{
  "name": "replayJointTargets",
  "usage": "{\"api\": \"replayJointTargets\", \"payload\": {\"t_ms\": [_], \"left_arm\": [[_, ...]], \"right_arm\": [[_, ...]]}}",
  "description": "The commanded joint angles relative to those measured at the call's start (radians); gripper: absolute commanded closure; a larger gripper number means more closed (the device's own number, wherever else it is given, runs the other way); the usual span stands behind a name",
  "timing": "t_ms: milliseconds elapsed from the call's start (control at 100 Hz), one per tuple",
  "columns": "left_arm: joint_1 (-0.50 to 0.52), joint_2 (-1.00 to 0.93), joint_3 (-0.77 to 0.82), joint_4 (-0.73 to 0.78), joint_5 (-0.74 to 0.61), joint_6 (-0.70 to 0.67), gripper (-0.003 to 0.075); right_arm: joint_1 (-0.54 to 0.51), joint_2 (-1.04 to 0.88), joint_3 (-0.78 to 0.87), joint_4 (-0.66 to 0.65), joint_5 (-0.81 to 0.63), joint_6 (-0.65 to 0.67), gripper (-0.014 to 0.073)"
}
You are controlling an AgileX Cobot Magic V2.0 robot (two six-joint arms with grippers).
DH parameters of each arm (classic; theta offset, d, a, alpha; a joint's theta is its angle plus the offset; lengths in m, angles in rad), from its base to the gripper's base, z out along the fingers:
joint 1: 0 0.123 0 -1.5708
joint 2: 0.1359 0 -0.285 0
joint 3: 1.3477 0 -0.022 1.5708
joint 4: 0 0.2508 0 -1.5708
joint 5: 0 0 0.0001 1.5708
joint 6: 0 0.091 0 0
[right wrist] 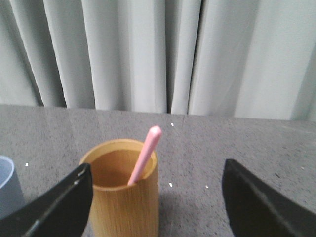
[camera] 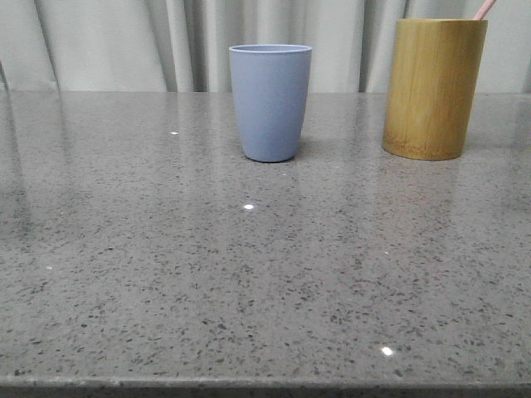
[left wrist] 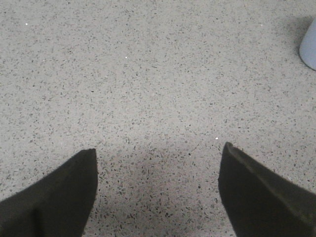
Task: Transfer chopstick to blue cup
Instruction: 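Move the right gripper over the bamboo cup and grasp the pink chopstick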
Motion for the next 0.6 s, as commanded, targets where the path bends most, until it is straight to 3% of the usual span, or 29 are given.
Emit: {"api": "replayJointTargets", "payload": {"t_ms": [0,400,590], "left_arm": [[0.002,-0.013,-0.029,-0.017,-0.063,-0.013,0.0227],[0.002,-0.013,-0.029,-0.017,-0.063,-0.013,0.0227],[0.002,-0.013,-0.029,-0.017,-0.063,-0.013,0.0227]], "right_arm": [[0.002,0.045,-0.025,0.002,-0.168,0.017,0.0044],[0.002,0.252,-0.025,0.000,-0.474,0.099,0.0044],[0.002,0.322,-0.025,-0.014,-0.552,0.175,0.0044]]}}
